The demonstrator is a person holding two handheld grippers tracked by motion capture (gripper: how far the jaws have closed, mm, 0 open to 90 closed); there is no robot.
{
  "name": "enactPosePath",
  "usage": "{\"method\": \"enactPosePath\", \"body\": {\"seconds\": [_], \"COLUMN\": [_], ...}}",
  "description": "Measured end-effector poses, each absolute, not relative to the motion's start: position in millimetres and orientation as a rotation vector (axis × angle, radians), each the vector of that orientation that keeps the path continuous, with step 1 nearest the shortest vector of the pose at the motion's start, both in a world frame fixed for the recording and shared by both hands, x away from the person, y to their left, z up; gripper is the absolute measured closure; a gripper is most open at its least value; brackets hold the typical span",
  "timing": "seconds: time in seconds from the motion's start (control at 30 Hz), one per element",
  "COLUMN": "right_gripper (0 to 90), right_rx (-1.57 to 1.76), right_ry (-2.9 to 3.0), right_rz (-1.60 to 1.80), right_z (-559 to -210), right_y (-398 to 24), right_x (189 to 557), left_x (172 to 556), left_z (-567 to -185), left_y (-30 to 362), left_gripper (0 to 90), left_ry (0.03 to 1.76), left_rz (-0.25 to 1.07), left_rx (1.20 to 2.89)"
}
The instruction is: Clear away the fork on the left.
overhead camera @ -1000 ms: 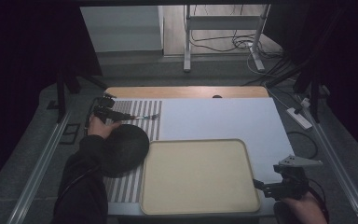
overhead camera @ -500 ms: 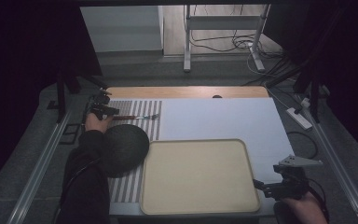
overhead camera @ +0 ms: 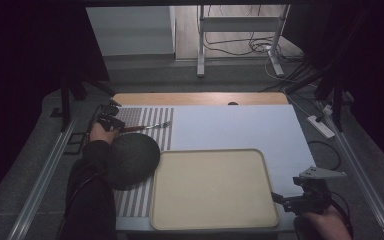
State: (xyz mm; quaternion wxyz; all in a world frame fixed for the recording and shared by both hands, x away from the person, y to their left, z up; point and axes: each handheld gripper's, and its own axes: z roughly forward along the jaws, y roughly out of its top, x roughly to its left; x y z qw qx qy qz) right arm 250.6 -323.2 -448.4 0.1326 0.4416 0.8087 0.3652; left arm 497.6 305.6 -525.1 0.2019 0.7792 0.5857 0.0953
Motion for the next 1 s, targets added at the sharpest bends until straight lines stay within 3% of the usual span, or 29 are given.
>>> {"method": "enactPosePath", "body": {"seconds": [0.2, 0.37, 0.5, 0.67, 0.8, 0.93, 1.0], "right_gripper": [0.9, 0.9, 0.9, 0.9, 0.9, 0.9, 0.9], "right_rx": [1.278, 1.278, 1.28, 1.276, 1.274, 1.274, 1.272], "right_ry": [2.352, 2.353, 2.354, 2.356, 2.358, 2.358, 2.36], "right_rz": [1.05, 1.051, 1.054, 1.05, 1.048, 1.048, 1.048], "right_z": [-448, -448, -449, -448, -449, -449, -449], "right_y": [-322, -322, -323, -322, -322, -322, -322], "right_x": [251, 251, 251, 251, 251, 251, 251], "left_x": [490, 489, 489, 491, 493, 497, 498], "left_z": [-524, -522, -514, -509, -508, -507, -507], "left_y": [306, 309, 310, 308, 304, 293, 286], "left_gripper": [89.2, 88.8, 71.5, 35.4, 13.5, 0.2, 0.0], "left_ry": [1.605, 1.595, 1.581, 1.558, 1.545, 1.489, 1.459], "left_rz": [0.183, 0.198, 0.228, 0.233, 0.228, 0.215, 0.222], "left_rx": [2.198, 2.172, 2.121, 2.091, 2.076, 2.134, 2.173]}}
